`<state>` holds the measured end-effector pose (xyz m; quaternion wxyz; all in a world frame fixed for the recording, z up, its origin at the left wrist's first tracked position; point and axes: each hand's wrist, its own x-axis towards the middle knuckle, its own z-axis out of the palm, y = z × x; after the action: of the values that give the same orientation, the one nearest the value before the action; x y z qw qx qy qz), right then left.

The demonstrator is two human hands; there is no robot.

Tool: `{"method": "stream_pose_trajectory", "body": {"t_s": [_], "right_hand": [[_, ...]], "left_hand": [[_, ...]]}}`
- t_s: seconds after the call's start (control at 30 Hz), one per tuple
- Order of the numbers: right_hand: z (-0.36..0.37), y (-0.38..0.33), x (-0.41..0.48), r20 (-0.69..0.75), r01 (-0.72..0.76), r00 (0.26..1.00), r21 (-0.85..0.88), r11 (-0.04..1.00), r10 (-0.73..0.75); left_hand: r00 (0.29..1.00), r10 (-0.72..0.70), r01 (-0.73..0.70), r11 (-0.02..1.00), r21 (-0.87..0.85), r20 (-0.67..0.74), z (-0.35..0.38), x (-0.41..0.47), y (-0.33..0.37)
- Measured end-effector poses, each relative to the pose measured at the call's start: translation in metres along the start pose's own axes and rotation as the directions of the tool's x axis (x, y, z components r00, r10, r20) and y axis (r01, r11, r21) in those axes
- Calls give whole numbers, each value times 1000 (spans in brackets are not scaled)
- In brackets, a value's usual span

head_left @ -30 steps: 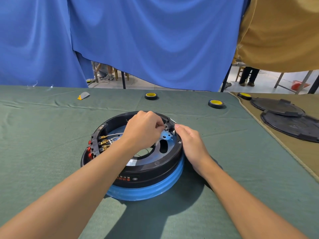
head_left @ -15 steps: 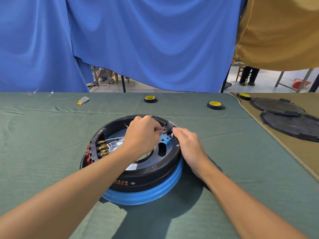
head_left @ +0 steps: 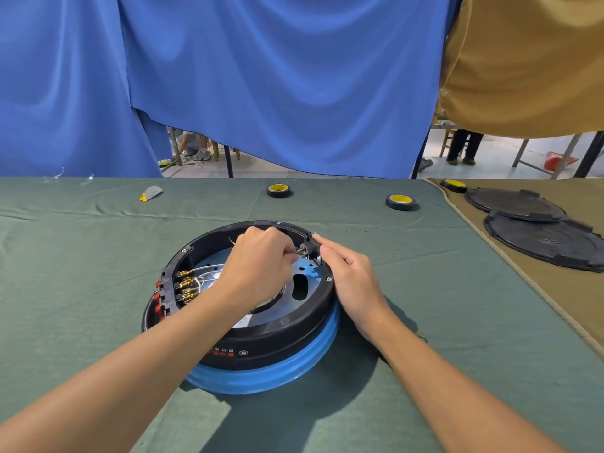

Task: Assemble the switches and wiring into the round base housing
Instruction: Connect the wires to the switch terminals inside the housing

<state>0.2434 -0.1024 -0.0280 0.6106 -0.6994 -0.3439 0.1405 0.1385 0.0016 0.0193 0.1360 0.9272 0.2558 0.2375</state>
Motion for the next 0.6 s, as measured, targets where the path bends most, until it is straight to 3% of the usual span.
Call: {"method": "stream_pose_trajectory", "body": {"t_s": [0.23,0.6], "right_hand": [[3,0,1,-11,0,1000,-12,1000,0],[3,-4,-3,-19,-13,1000,41,999,14]], "left_hand": [[999,31,-28,997,75,-36,4,4,2],[996,-66,62,996,-57,-55,7,4,6]]}}
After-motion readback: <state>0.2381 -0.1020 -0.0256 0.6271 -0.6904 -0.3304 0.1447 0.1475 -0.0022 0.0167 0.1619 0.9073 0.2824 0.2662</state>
